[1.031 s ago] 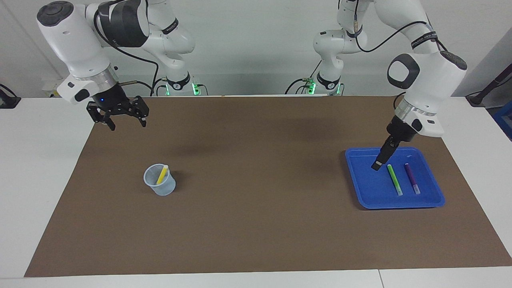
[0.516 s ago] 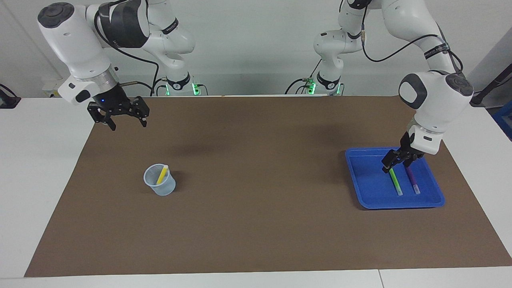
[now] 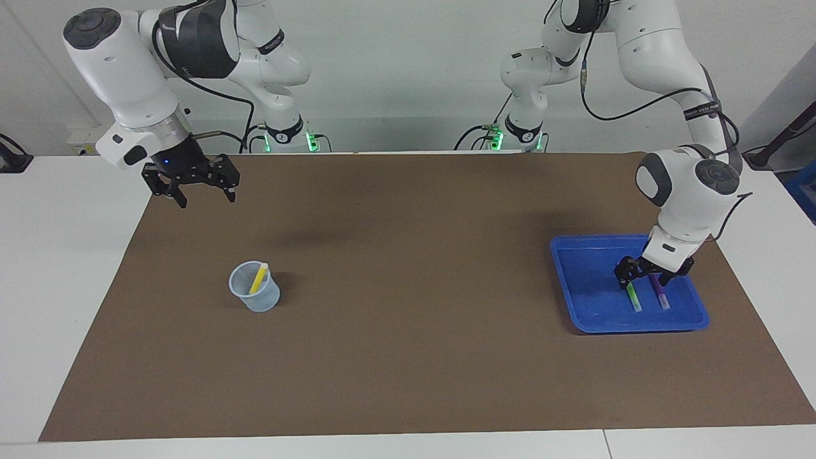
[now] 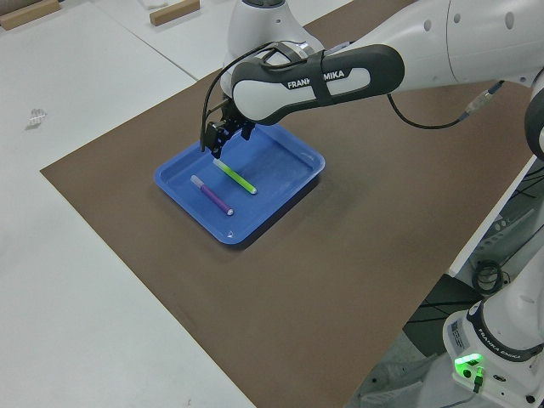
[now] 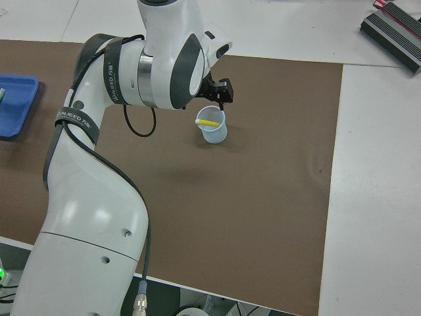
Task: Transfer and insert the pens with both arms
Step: 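Lower the left gripper and grasp the green pen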
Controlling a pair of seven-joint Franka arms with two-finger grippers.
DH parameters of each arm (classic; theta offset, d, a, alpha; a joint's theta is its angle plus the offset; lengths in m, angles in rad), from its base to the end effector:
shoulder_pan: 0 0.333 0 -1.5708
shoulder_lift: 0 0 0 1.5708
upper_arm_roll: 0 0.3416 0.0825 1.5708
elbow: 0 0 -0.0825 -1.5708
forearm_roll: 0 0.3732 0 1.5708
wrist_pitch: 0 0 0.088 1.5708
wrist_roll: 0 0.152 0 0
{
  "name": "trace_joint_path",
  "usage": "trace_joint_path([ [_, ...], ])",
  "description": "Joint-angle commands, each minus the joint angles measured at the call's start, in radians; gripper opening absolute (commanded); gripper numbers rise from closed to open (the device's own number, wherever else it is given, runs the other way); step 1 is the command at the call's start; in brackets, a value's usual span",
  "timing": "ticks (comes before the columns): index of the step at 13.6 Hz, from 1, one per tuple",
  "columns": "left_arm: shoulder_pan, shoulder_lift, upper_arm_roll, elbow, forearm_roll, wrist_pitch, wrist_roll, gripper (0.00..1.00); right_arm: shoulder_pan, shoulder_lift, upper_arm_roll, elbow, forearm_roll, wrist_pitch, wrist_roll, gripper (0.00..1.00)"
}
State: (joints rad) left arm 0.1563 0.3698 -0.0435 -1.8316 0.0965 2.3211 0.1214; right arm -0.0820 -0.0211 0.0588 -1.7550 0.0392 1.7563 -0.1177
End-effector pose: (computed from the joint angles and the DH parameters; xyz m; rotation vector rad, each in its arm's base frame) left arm 0.6512 0.0806 0.3282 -3.0625 0.1015 -0.1727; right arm 0.5483 -0.0072 0.5472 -3.1027 -0.1361 -0.0387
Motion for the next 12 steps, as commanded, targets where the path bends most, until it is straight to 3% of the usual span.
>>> trace_joint_path([
  [1,0.023,0.009,-0.01,-0.038,0.019,0.052,0.034,1.0,-0.001,-0.03,0.006,-0.04,-0.025,0.009,0.024,1.0],
  [8,0.014,-0.003,-0.01,-0.146,0.019,0.121,0.032,0.98,0.001,-0.034,0.007,-0.041,-0.027,0.005,0.026,1.0],
  [10,0.012,-0.003,-0.01,-0.149,0.019,0.132,0.032,0.89,0.001,-0.034,0.007,-0.041,-0.025,0.005,0.024,1.0],
  [12,0.011,-0.003,-0.01,-0.147,0.019,0.127,0.032,0.68,0.001,-0.034,0.007,-0.041,-0.025,0.005,0.024,1.0],
])
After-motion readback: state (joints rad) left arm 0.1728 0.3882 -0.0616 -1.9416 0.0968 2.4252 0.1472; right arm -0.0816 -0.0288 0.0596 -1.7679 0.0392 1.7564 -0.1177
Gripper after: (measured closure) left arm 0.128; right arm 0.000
